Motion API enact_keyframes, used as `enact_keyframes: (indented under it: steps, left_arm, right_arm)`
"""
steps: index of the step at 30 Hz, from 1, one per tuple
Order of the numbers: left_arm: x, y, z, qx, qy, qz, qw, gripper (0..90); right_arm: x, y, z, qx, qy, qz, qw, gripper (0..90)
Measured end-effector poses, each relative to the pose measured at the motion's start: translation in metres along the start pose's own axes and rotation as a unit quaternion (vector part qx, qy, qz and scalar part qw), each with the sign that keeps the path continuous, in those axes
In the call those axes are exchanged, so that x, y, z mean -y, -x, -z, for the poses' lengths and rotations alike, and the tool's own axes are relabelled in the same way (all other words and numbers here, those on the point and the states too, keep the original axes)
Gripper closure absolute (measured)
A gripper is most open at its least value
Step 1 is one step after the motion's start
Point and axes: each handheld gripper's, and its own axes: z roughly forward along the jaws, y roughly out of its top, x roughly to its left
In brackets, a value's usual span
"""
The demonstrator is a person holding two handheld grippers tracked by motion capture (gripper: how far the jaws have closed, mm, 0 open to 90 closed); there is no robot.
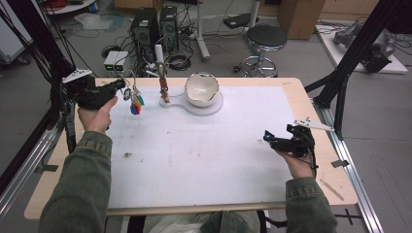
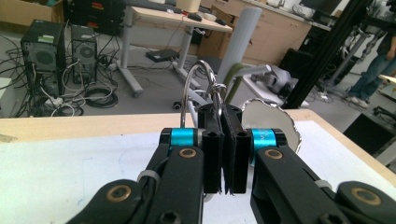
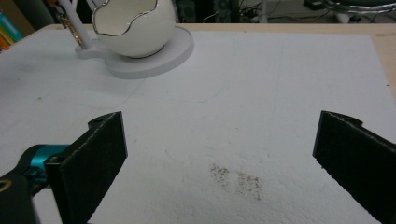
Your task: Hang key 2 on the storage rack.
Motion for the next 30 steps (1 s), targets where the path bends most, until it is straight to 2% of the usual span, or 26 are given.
enact_keyframes:
  steps: [3,7,13,17,21,24,26,30]
  left_arm:
    - [-0.002,-0.002,-0.003,-0.006,0.0,0.01,0.9999,87.0]
    - [-0.002,-0.007,-0.006,-0.008,0.001,0.024,0.9997,87.0]
    - [-0.002,-0.013,-0.01,-0.015,0.007,0.037,0.9992,87.0]
    - [-0.001,-0.013,-0.014,-0.018,0.003,0.035,0.9992,87.0]
    - [-0.005,-0.006,-0.019,-0.01,-0.003,0.028,0.9996,87.0]
    - [-0.01,0.002,-0.023,-0.005,-0.003,0.022,0.9997,87.0]
    - [-0.013,0.005,-0.027,-0.006,-0.008,0.025,0.9996,87.0]
    - [-0.015,0.009,-0.037,-0.008,-0.022,0.017,0.9996,87.0]
  right_arm:
    - [0.004,-0.001,0.0,0.004,0.0,0.008,1.0,1.9]
    - [0.009,-0.001,0.0,0.008,0.0,0.006,1.0,1.9]
    - [0.017,0.0,0.004,0.031,0.018,0.003,0.9994,1.9]
    - [0.021,0.002,0.005,0.036,0.022,-0.006,0.9991,1.9]
    - [0.023,0.002,0.008,0.046,0.038,-0.007,0.9982,1.9]
    - [0.025,0.002,0.011,0.05,0.051,-0.006,0.9974,1.9]
    - [0.026,0.002,0.013,0.053,0.056,-0.004,0.997,1.9]
    - [0.028,0.003,0.015,0.058,0.066,0.003,0.9961,1.9]
